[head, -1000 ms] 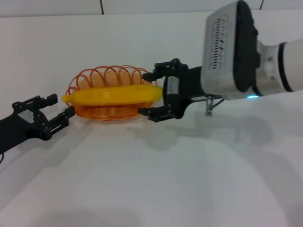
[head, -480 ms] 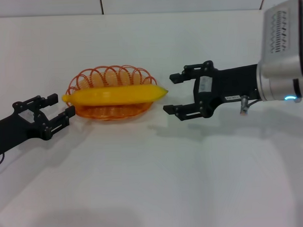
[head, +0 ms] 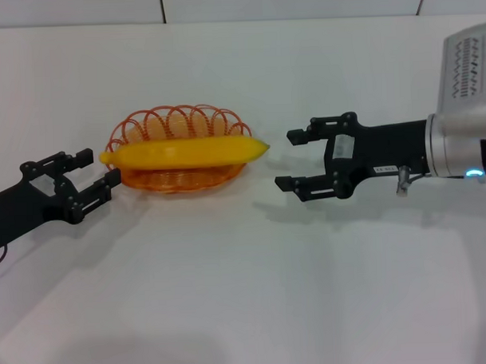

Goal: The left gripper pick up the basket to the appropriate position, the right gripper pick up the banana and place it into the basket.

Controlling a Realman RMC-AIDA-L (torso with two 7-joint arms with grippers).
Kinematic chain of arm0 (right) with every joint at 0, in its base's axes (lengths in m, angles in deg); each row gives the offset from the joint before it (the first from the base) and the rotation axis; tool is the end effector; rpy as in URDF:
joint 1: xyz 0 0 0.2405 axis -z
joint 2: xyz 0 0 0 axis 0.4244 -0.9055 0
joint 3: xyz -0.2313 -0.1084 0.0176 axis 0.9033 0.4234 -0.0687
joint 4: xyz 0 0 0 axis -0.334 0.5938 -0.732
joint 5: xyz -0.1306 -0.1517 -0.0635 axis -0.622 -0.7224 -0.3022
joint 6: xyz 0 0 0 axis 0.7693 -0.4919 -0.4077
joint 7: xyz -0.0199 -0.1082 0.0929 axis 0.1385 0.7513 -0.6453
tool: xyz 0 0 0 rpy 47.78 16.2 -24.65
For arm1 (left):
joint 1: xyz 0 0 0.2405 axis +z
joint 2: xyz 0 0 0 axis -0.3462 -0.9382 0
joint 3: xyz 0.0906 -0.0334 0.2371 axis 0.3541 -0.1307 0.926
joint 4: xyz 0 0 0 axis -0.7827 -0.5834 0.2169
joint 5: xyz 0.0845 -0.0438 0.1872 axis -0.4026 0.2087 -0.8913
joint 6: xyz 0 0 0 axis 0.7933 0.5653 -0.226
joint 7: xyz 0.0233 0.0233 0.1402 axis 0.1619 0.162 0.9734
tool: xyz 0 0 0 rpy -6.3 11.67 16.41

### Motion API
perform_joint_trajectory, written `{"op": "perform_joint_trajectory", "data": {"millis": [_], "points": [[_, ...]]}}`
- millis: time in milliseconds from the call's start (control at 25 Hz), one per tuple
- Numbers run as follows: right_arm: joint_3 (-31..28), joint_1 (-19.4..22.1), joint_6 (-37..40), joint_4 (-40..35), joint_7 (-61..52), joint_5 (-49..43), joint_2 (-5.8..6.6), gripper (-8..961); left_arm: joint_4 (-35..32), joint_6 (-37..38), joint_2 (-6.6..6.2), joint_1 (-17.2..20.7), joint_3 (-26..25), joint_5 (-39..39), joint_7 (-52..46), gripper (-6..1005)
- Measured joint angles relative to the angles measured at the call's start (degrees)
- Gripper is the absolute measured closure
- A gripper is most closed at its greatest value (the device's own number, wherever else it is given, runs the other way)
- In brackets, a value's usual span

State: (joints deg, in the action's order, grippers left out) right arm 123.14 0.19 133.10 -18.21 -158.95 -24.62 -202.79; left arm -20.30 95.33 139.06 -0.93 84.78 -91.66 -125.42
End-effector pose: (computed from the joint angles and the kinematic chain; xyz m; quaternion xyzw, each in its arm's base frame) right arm 0.2339 0.3438 -0.0321 -0.9749 0.0922 0.1286 0.1563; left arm -0.3331 0.3152 -0.0079 -0.8977 -0.2043 -0.2156 0.3255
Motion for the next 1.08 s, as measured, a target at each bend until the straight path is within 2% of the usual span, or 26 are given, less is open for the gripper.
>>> {"op": "perform_joint_trajectory", "data": {"millis": [1080], "points": [[-1.67,-1.51,1.45,6.99,4.37,3.64,0.01,190,0.71,0.09,0.01,-0.22,0.32,0.72,1.27,419]]}}
